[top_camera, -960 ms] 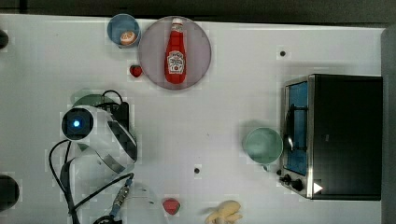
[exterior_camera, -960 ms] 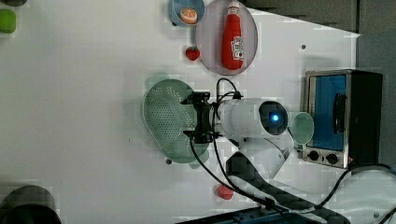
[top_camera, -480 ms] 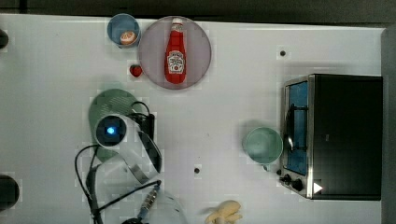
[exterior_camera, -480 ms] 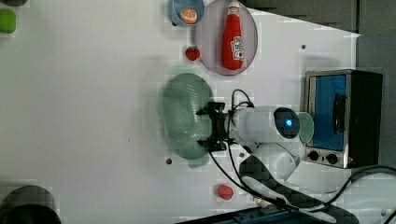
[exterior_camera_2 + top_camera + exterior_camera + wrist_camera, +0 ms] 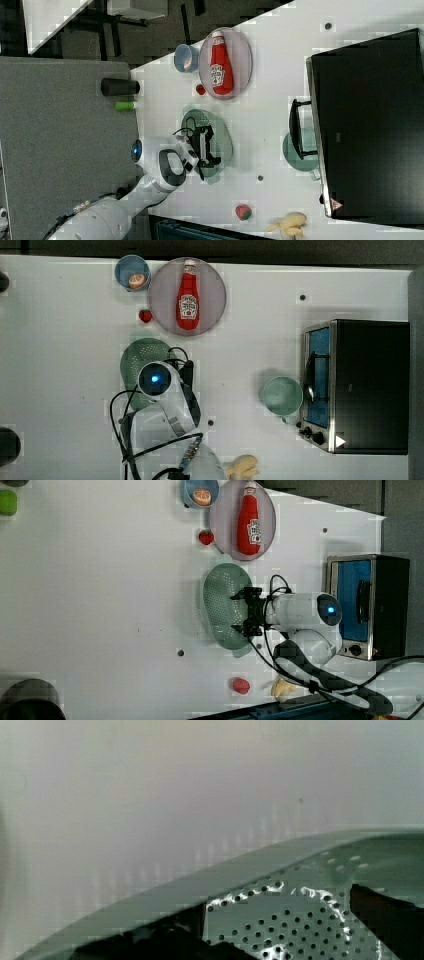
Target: Drag strainer left to right.
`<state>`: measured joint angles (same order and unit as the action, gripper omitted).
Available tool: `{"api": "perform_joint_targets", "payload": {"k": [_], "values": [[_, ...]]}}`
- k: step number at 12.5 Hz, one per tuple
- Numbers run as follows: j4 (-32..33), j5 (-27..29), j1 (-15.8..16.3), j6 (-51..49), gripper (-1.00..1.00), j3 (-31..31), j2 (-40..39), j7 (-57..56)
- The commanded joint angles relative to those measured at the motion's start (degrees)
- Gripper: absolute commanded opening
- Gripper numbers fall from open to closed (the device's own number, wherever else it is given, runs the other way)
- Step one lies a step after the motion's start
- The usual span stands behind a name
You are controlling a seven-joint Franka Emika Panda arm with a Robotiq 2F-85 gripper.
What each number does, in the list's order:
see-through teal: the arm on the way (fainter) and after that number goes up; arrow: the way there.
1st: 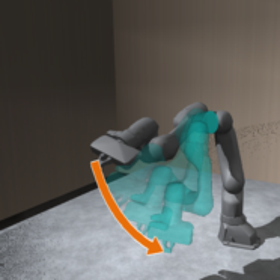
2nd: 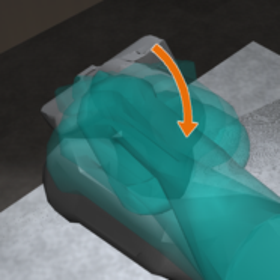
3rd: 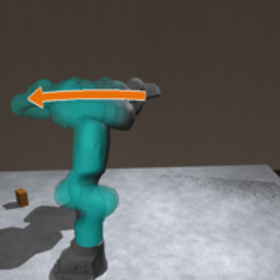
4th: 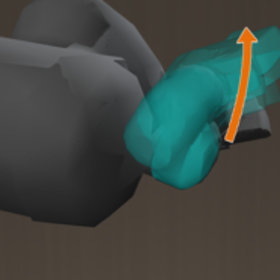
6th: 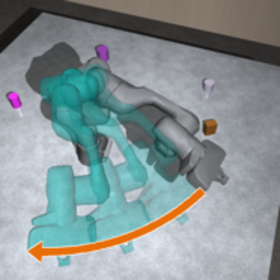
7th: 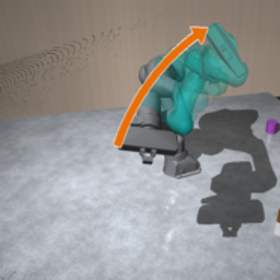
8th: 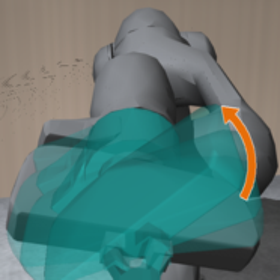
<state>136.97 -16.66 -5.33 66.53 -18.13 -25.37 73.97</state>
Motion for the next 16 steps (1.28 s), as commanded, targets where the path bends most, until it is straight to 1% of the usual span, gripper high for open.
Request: {"api": "perform_joint_targets", "payload": {"k": [1, 8, 10, 14, 16], "values": [[-0.4, -1.0, -2.9, -1.3, 1.0, 3.8, 1.9, -8.3], [0.0, -1.0, -3.4, 0.1, 1.0, 13.4, 2.5, -19.3], [0.0, -1.0, -3.5, 0.3, 1.0, 15.9, 2.5, -20.2], [0.0, -1.0, -3.6, 1.0, 1.0, 19.8, 2.5, -22.9], [0.0, -1.0, -3.6, 1.5, 1.0, 20.4, 2.5, -27.3]]}}
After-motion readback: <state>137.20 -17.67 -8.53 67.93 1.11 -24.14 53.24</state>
